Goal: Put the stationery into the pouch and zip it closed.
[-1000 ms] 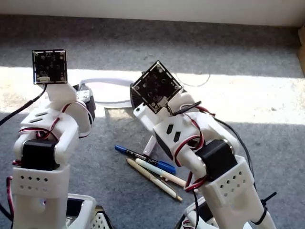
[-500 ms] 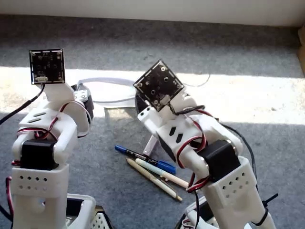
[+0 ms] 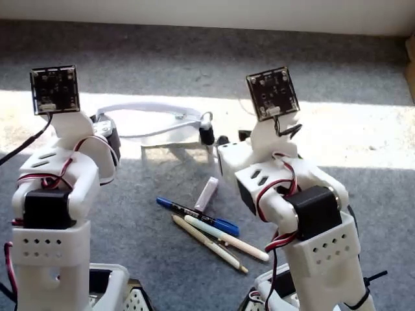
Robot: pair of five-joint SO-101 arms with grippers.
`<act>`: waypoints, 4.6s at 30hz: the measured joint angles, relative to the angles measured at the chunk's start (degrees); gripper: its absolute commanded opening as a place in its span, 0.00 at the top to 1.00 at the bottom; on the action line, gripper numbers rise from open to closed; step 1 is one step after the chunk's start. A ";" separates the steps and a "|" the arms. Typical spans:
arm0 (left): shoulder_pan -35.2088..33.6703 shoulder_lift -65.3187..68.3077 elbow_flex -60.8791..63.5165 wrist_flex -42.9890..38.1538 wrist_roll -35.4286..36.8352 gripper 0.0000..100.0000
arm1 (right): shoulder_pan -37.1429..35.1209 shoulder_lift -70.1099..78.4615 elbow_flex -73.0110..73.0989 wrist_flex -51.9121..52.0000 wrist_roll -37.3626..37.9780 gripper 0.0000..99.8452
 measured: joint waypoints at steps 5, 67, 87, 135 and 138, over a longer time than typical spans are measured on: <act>-2.73 0.00 0.09 0.00 0.09 0.99 | 0.00 0.00 0.00 3.60 -6.42 0.89; -7.65 0.09 0.26 0.00 0.26 0.99 | -8.35 13.71 30.77 -21.19 -21.45 0.79; -7.65 0.09 0.26 0.00 0.26 0.99 | -8.35 30.51 29.80 -31.91 -21.63 0.79; -7.65 0.09 0.26 0.00 0.26 0.99 | 6.15 37.63 29.71 -35.52 -10.20 0.89; -7.65 0.09 0.26 0.00 0.26 0.99 | 6.68 37.63 28.92 -33.23 -9.49 0.89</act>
